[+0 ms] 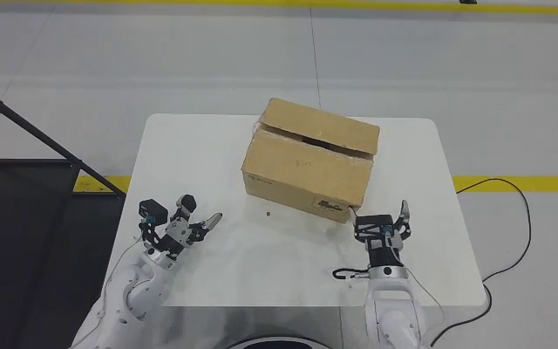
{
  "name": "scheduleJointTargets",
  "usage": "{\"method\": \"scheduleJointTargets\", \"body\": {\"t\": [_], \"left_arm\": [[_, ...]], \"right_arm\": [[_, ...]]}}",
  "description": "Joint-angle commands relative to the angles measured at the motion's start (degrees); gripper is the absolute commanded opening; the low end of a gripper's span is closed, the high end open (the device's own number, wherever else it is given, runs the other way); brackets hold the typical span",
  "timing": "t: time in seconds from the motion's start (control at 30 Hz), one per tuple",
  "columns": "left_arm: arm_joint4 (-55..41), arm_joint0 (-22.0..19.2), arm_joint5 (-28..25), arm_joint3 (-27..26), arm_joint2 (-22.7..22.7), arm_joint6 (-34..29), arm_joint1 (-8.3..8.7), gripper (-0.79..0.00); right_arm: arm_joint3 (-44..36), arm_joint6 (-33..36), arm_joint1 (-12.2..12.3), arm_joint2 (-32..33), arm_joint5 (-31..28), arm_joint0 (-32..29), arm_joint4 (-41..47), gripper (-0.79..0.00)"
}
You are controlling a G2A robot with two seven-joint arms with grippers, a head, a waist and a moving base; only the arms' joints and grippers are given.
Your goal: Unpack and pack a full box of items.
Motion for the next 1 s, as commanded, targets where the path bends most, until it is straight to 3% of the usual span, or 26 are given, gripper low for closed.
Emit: {"method": "scheduleJointTargets", "body": {"t": [0.0,0.2,0.57,0.67,0.8,0.97], "left_arm": [[0.0,0.0,0.0,0.0,0.0,0.0,0.0,0.0],[0.0,0.0,0.0,0.0,0.0,0.0,0.0,0.0],[0.0,0.0,0.0,0.0,0.0,0.0,0.0,0.0],[0.0,0.0,0.0,0.0,0.0,0.0,0.0,0.0],[0.0,0.0,0.0,0.0,0.0,0.0,0.0,0.0],[0.0,0.0,0.0,0.0,0.0,0.0,0.0,0.0]], "right_arm": [[-1.17,-0.65,-0.06,1.27,-0.78,-0.41,3.67,0.0],[-6.48,-6.08,0.21,8.11,-11.2,-2.86,22.7,0.0],[-6.67,-6.26,0.21,8.14,-11.4,-2.76,22.85,0.0],[-7.3,-6.06,0.06,10.11,-11.12,-1.26,27.14,0.0],[-6.6,0.5,-0.06,12.46,-12.91,3.27,35.4,0.0],[-2.49,18.41,0.36,15.66,-20.56,11.67,49.27,0.0]]}}
